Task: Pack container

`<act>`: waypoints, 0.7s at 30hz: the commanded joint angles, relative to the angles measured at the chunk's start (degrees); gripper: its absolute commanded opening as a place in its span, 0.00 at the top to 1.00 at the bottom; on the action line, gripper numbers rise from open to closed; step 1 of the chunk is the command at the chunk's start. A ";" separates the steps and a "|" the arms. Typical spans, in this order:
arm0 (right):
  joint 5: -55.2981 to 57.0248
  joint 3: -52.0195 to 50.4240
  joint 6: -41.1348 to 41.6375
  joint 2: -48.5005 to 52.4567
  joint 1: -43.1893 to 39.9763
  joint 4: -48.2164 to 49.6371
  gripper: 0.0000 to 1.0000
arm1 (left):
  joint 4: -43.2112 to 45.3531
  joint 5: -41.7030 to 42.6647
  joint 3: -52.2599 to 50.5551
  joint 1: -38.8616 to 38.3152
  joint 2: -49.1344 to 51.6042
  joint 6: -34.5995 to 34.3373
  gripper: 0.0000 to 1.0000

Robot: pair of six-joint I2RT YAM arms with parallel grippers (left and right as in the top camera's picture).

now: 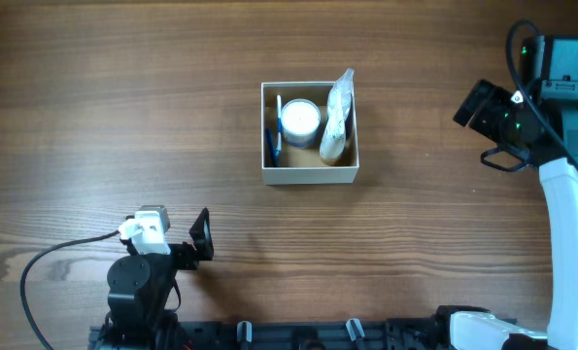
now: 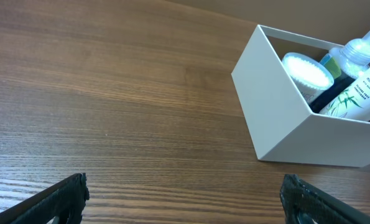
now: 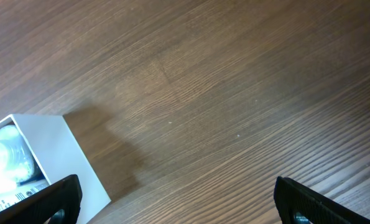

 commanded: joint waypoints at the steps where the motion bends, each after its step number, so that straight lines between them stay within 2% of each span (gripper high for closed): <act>1: 0.39 0.26 0.83 0.37 -0.22 0.11 0.00 | 0.04 0.90 -0.55 0.46 -0.63 0.96 0.00; 15: 0.39 -0.20 0.85 0.20 -0.22 0.48 0.00 | 0.04 0.90 -0.55 0.46 -0.63 0.96 0.00; 21: 0.96 -5.49 0.76 -11.69 0.33 1.14 0.00 | 0.04 0.90 -0.55 0.46 -0.63 0.96 0.00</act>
